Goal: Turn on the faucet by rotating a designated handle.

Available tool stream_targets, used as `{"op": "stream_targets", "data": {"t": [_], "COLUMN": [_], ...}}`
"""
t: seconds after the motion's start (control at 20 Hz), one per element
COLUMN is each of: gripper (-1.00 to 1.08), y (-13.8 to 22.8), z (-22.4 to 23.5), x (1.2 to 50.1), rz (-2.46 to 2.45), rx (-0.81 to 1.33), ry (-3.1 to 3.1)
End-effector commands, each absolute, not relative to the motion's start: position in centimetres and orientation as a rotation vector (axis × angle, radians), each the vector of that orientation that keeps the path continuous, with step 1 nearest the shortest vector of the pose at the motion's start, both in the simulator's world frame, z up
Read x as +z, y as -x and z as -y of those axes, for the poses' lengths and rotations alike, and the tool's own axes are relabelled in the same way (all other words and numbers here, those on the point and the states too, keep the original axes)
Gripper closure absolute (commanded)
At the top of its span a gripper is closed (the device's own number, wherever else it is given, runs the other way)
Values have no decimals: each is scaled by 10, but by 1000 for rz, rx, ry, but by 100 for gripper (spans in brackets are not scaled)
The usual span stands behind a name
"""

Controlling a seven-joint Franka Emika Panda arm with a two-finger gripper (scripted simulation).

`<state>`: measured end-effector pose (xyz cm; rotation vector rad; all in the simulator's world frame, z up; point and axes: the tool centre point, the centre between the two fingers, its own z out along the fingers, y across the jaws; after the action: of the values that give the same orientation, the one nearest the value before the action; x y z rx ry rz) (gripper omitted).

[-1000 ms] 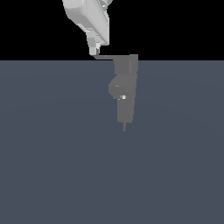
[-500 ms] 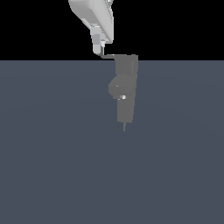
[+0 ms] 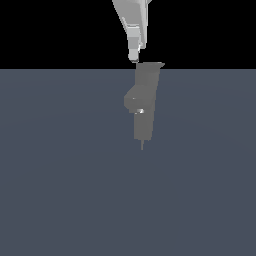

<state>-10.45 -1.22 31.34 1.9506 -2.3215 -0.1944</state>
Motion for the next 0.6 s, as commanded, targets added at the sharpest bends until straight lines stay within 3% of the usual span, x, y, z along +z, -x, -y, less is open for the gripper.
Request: {"op": "stream_targets", "data": {"t": [0.0, 0.3, 0.35, 0.55], "gripper": [108, 108, 108, 108], "y": [113, 123, 112, 104], "z": [48, 79, 59, 77], "x": [302, 299, 312, 308], "rz": [2348, 2346, 2333, 2336], "rx": [-221, -230, -190, -197], "ry": [-1892, -1882, -1934, -1925]}}
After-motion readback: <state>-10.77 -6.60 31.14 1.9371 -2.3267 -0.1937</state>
